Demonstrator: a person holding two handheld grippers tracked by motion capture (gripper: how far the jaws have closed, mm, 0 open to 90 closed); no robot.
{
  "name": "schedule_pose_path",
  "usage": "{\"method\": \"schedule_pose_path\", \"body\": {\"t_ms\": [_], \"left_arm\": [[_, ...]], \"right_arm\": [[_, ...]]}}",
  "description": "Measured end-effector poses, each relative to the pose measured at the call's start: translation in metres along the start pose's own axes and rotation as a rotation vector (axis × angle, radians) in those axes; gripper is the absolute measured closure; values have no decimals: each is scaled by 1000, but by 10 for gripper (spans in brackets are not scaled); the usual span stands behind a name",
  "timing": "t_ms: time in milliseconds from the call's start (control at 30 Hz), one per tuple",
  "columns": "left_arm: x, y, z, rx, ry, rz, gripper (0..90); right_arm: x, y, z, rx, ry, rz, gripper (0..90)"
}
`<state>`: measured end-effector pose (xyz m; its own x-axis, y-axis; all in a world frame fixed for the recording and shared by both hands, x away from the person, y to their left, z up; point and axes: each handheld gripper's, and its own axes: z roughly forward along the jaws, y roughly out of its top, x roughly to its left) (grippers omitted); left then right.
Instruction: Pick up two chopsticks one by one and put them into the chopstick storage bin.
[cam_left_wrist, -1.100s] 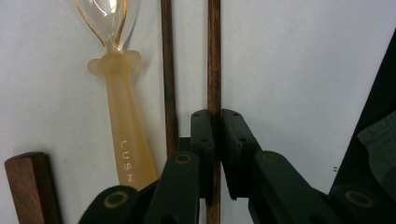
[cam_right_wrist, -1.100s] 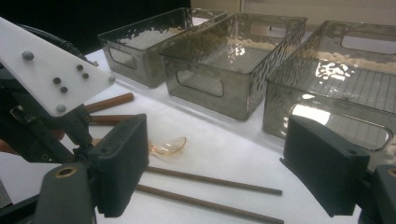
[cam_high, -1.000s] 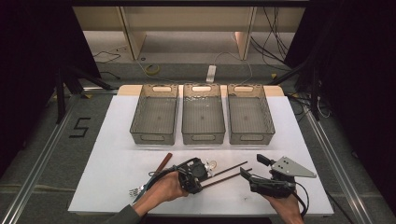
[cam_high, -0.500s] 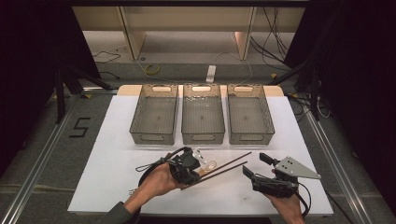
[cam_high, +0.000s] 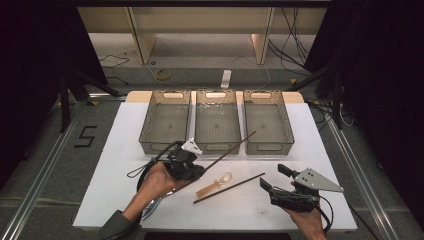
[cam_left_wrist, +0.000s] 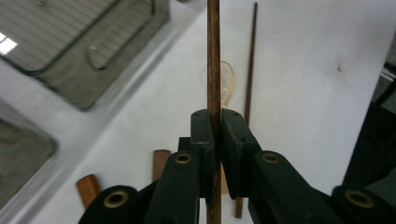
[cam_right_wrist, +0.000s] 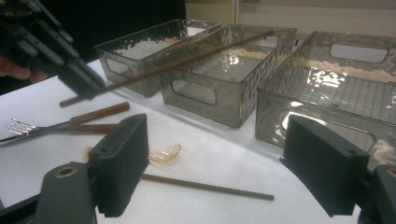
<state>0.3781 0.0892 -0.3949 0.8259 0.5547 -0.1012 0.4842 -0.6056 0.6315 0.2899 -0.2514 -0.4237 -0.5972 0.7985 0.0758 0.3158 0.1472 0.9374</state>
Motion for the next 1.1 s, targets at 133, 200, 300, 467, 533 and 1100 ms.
{"method": "schedule_pose_path", "body": {"t_ms": [133, 200, 300, 467, 533, 1100], "left_arm": [[7, 0, -10, -35, 17, -27, 833], [10, 0, -14, -50, 21, -31, 833], [14, 1, -20, -72, 31, -45, 833], [27, 2, -29, -103, 53, -76, 833], [32, 2, -33, -113, 64, -80, 833], [95, 2, -64, -210, 198, -227, 833]], "right_arm": [[0, 0, 0, -1, 0, 2, 229], [0, 0, 0, 1, 1, 4, 229], [0, 0, 1, 6, 2, 4, 229], [0, 0, 1, 4, 5, 7, 229], [0, -1, 2, 13, 3, -4, 229], [0, -1, 3, 13, 6, 6, 229]]}}
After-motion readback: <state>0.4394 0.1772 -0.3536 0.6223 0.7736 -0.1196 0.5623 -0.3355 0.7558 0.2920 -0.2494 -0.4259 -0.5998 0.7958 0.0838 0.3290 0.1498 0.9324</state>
